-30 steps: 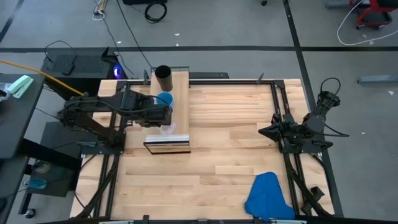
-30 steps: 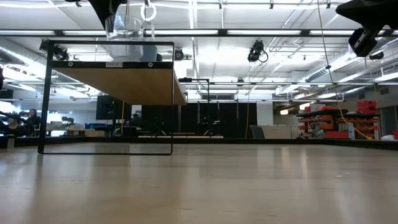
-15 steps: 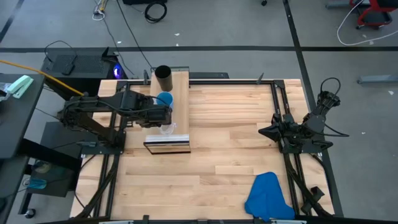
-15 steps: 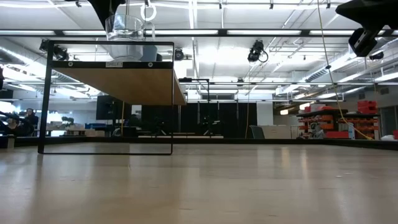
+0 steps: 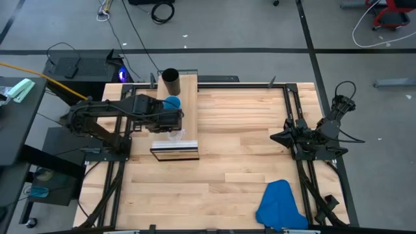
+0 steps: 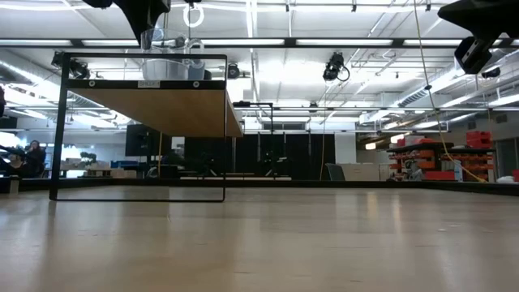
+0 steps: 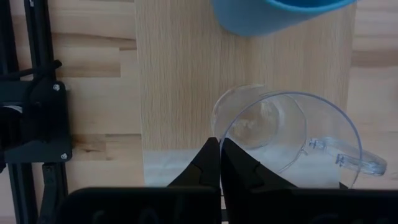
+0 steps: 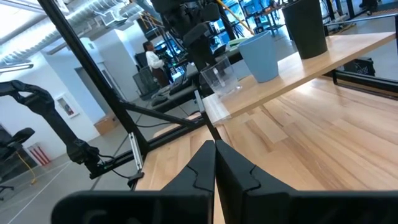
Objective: Stack small to large cups/mugs on shelf
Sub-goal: Put the transparent mug on the shelf, then return to Home Position
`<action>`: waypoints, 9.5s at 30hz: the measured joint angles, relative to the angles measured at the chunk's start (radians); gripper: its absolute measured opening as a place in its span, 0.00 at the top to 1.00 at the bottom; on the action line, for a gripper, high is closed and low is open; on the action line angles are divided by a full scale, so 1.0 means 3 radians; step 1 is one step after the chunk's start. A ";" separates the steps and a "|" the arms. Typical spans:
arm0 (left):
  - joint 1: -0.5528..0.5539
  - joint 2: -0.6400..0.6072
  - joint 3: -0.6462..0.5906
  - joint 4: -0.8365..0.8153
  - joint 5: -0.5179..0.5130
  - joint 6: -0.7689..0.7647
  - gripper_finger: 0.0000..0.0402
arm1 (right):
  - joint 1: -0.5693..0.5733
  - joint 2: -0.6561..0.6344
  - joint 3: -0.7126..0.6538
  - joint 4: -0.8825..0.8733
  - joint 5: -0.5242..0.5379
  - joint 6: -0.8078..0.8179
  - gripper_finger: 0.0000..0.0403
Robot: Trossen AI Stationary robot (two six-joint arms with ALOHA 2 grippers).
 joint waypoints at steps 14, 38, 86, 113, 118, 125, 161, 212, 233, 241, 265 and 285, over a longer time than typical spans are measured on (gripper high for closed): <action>-0.0001 0.0000 0.0000 -0.0003 0.0004 0.0000 0.96 | 0.0000 0.0001 0.0000 0.0001 -0.0001 0.0000 0.96; -0.0002 -0.0001 0.0000 -0.0003 0.0000 0.0010 0.89 | 0.0001 0.0001 0.0000 0.0000 0.0000 0.0000 0.96; -0.1521 -0.1000 0.0004 0.0429 -0.1893 0.1331 0.95 | 0.0000 0.0002 0.0000 0.0000 0.0000 0.0000 0.96; -0.3440 -0.0849 0.0005 0.1131 -0.3296 0.1936 0.94 | 0.0001 0.0002 0.0000 0.0000 0.0000 0.0001 0.96; -0.3461 -0.0737 0.0005 0.1334 -0.2768 0.2156 0.92 | 0.0000 0.0002 0.0000 0.0000 0.0000 0.0000 0.96; -0.3452 -0.0519 0.0004 0.1395 -0.2431 0.2006 0.94 | 0.0001 0.0002 0.0000 0.0000 0.0000 0.0000 0.96; -0.2109 -0.0576 -0.0003 0.3889 0.0866 0.5011 0.92 | 0.0001 0.0001 0.0000 0.0000 0.0000 0.0000 0.96; -0.2620 -0.5014 -0.4820 0.5590 0.0277 0.4949 0.94 | 0.0000 0.0002 0.0000 0.0001 0.0000 0.0000 0.96; -0.2619 -0.5011 -0.5122 0.5412 0.0101 0.4709 0.92 | 0.0001 0.0009 0.0001 0.0010 -0.0001 0.0000 0.96; -0.2620 -0.5011 -0.5264 0.5409 -0.0020 0.4628 0.92 | 0.0001 0.0009 0.0001 0.0010 0.0000 0.0000 0.96; -0.2620 -0.5006 -0.5397 0.5414 -0.0135 0.5020 0.91 | 0.0001 0.0009 0.0001 0.0009 0.0000 0.0000 0.96; -0.2621 -0.5006 -0.5402 0.5442 -0.0144 0.5038 0.91 | -0.0001 -0.0049 -0.0001 0.0286 0.0043 -0.0351 0.96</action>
